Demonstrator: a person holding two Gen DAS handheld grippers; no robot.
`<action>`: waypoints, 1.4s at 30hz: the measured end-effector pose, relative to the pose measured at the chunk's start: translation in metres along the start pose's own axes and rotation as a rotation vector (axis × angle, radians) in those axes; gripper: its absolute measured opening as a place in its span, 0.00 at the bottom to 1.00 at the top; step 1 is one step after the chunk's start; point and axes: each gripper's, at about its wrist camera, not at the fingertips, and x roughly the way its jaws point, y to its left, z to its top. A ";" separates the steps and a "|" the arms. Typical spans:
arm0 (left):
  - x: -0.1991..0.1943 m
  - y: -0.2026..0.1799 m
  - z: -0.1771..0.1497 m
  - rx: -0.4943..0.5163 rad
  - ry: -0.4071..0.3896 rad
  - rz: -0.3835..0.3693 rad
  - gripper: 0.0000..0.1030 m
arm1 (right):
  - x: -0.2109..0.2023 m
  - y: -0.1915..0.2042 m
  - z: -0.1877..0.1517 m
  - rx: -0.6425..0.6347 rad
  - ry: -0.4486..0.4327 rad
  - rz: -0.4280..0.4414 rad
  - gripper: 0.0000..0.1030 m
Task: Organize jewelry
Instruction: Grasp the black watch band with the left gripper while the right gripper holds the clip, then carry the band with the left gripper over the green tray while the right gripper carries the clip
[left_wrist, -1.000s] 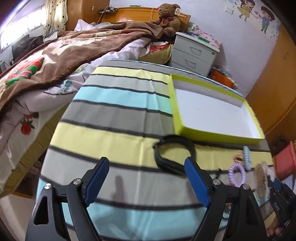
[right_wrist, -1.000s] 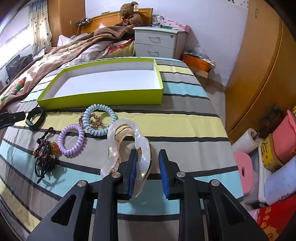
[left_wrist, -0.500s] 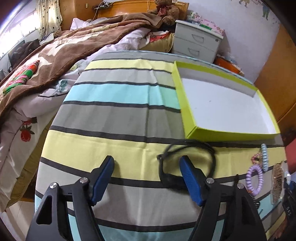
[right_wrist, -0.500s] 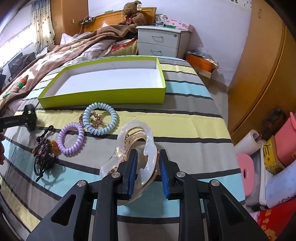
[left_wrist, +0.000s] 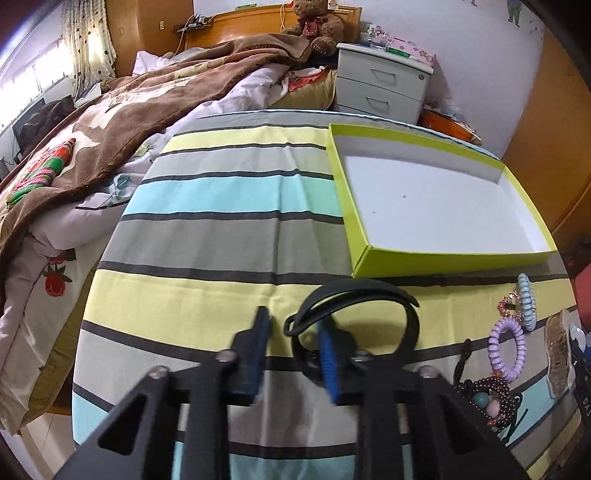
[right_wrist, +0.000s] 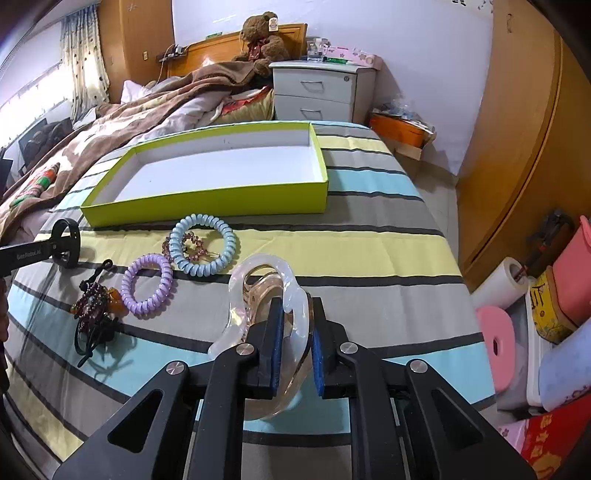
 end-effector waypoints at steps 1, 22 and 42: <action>-0.001 0.001 -0.001 -0.004 -0.005 0.003 0.17 | 0.000 -0.001 -0.001 0.001 -0.001 0.003 0.13; -0.041 0.004 -0.002 -0.028 -0.073 -0.070 0.12 | -0.033 0.003 0.018 -0.001 -0.102 0.014 0.13; -0.040 -0.024 0.068 -0.016 -0.100 -0.158 0.12 | 0.000 0.003 0.113 -0.018 -0.109 0.025 0.13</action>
